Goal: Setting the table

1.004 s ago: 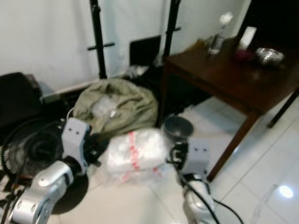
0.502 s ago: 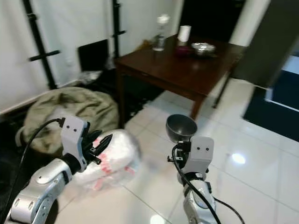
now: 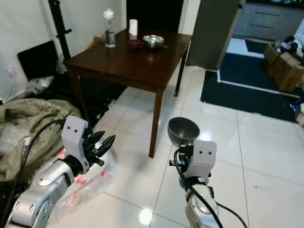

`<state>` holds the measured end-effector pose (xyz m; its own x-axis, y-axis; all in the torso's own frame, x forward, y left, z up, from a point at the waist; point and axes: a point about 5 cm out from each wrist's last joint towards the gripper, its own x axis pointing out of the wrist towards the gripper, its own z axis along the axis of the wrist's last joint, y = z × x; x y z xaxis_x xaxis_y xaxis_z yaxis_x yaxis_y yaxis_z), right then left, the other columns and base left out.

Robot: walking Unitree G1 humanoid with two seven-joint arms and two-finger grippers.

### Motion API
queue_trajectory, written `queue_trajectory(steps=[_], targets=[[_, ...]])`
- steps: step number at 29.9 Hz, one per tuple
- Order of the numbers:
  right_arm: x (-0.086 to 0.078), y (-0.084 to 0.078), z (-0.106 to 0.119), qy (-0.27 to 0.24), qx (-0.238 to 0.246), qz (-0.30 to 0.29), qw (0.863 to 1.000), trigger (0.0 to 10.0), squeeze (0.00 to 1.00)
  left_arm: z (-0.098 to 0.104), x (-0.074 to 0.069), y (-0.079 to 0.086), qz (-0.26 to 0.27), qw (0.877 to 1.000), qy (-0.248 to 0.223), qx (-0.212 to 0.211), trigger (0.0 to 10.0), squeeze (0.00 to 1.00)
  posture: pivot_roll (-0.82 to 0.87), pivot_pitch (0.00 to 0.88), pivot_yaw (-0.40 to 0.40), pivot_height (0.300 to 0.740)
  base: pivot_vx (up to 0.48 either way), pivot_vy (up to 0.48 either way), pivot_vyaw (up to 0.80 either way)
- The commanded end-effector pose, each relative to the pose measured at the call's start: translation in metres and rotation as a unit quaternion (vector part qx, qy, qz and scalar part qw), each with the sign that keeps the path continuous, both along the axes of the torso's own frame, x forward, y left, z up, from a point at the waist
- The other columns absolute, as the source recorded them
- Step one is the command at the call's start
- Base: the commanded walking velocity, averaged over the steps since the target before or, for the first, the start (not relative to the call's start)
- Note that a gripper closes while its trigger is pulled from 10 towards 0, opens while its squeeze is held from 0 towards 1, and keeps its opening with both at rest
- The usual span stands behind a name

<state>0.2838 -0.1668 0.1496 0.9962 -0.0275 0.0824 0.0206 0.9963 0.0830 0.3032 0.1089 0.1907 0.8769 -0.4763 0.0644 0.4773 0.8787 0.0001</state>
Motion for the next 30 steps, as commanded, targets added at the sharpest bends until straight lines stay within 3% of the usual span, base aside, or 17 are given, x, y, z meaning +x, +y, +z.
queue_trajectory(steps=[1,30], targets=[[-0.0004,-0.0023,0.0030,-0.008,0.005,-0.006,1.000,10.0,0.00,0.0004,-0.0019,-0.0022,-0.007,1.000,-0.003,0.002,10.0,0.00,0.05,0.066,0.078,0.740,0.000,0.000,-0.80],[0.0010,-0.0025,0.0039,-0.011,0.002,-0.005,1.000,10.0,0.00,-0.0014,0.0020,-0.0061,-0.008,1.000,0.000,0.003,10.0,0.00,0.05,0.052,0.077,0.740,0.000,0.000,-0.80]])
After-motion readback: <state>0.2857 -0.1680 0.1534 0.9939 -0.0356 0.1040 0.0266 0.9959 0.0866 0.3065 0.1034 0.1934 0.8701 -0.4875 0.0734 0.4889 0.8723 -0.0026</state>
